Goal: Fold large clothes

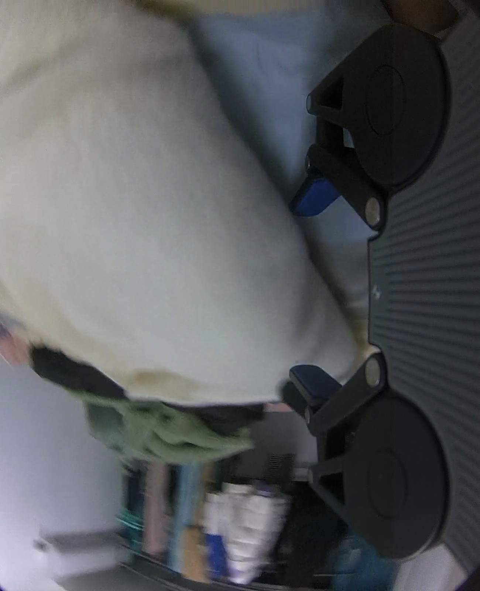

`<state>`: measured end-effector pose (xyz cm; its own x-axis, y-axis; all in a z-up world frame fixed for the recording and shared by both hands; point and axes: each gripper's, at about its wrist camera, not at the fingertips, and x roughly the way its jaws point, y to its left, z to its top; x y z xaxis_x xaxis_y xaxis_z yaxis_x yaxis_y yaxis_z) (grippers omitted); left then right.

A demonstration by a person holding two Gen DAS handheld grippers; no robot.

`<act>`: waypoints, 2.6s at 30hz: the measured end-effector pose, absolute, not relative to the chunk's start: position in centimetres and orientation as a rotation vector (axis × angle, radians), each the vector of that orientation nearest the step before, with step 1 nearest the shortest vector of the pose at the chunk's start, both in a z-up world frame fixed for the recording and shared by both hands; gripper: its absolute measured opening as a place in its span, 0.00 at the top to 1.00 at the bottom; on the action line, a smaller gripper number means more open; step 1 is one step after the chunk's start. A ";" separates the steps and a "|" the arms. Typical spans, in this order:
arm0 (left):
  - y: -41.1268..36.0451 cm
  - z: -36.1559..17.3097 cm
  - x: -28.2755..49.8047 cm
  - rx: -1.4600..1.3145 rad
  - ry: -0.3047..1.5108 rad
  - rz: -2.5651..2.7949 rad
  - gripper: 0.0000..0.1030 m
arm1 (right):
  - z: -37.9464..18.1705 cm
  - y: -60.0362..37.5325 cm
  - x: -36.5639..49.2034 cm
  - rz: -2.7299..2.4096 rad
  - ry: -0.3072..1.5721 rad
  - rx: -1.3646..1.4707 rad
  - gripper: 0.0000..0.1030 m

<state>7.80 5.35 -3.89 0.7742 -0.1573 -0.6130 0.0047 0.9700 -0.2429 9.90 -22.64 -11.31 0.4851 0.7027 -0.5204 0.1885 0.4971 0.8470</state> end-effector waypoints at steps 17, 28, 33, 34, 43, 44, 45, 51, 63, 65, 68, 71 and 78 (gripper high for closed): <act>3.8 -4.9 7.8 -0.458 0.783 -0.419 0.16 | -9.9 -25.6 9.5 0.425 0.810 1.234 0.12; 10.6 -13.7 10.6 -1.235 0.977 -0.283 0.15 | -10.3 -26.7 9.5 0.391 0.816 1.317 0.12; 11.9 -14.2 9.9 -1.302 0.909 -0.192 0.15 | -10.9 -26.8 9.3 0.349 0.871 1.300 0.13; 12.0 -14.2 9.9 -1.304 0.897 -0.177 0.16 | -11.0 -26.9 9.3 0.341 0.879 1.294 0.13; 14.9 -13.5 8.8 -1.332 0.767 -0.009 0.17 | -11.9 -28.5 9.3 0.190 0.901 1.276 0.23; 15.5 -13.6 9.1 -1.342 0.760 0.006 0.19 | -11.7 -28.5 9.5 0.194 0.898 1.253 0.23; 15.8 -13.7 9.4 -1.360 0.771 -0.001 0.19 | -11.7 -28.4 9.8 0.202 0.901 1.241 0.23; 14.9 -12.3 9.6 -1.249 0.788 -0.008 0.34 | -11.2 -27.8 10.3 0.226 0.894 1.164 0.39; 15.4 -8.3 5.7 -1.098 0.694 -0.071 0.59 | -6.3 -27.3 8.8 0.319 0.758 0.950 0.60; 15.2 -6.8 4.3 -1.070 0.663 -0.098 0.60 | -5.0 -27.4 8.0 0.338 0.736 0.923 0.60; 14.6 -4.9 1.8 -1.025 0.621 -0.120 0.60 | -3.2 -27.7 6.3 0.360 0.709 0.902 0.60; 14.2 -3.9 -0.7 -1.004 0.604 -0.140 0.59 | -2.2 -28.2 4.7 0.381 0.714 0.907 0.60; 14.3 -6.0 -0.4 -1.055 0.687 -0.155 0.49 | -2.2 -27.9 3.6 0.336 0.762 0.853 0.53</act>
